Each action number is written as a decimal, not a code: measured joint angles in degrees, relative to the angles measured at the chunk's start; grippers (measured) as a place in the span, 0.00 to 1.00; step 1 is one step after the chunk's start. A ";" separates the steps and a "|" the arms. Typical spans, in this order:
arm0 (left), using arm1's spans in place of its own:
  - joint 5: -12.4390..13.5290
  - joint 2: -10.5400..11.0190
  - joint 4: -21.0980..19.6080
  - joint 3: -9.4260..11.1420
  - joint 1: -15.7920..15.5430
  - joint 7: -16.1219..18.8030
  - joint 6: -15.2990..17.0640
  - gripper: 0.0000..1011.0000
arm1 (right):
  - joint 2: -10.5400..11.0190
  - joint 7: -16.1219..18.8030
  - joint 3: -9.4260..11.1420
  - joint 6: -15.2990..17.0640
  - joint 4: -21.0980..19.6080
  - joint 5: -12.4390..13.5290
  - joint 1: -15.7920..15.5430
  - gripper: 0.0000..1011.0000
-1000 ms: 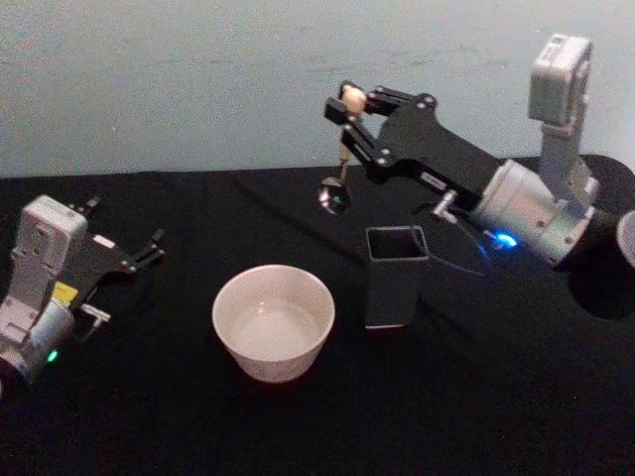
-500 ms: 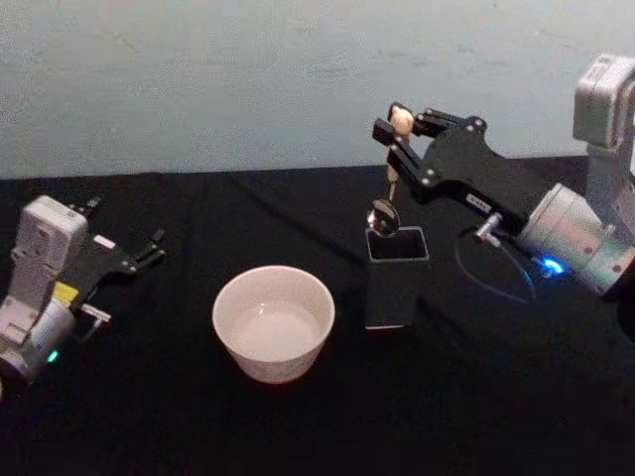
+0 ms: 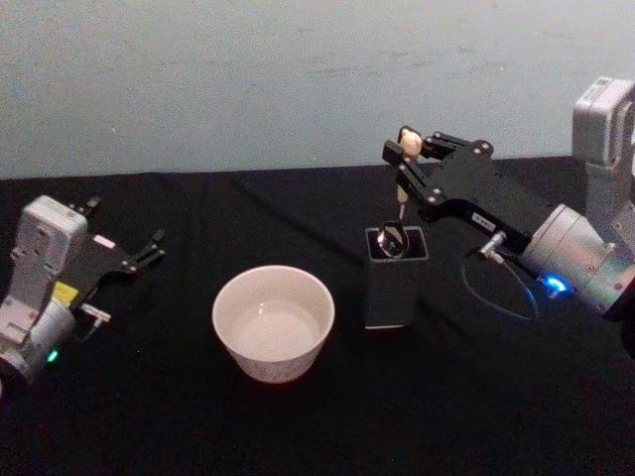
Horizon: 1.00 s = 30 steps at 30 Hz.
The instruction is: Pick up the stirring spoon with one hand, stir inside the cup, then place it back in its original position.
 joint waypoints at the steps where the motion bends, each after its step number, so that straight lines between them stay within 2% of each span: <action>1: 0.00 0.00 0.00 0.00 0.00 0.00 0.00 0.99 | -0.12 -0.04 -0.01 0.03 0.22 -0.04 0.00 0.21; 16: 0.00 0.00 0.00 0.00 0.00 0.00 0.00 0.99 | -3.42 -2.86 0.42 0.71 3.58 -0.27 -1.52 0.21; 30: 0.00 0.00 0.00 0.00 0.00 0.00 0.00 0.99 | -6.90 -4.40 1.19 -0.94 7.37 -0.31 -3.66 0.21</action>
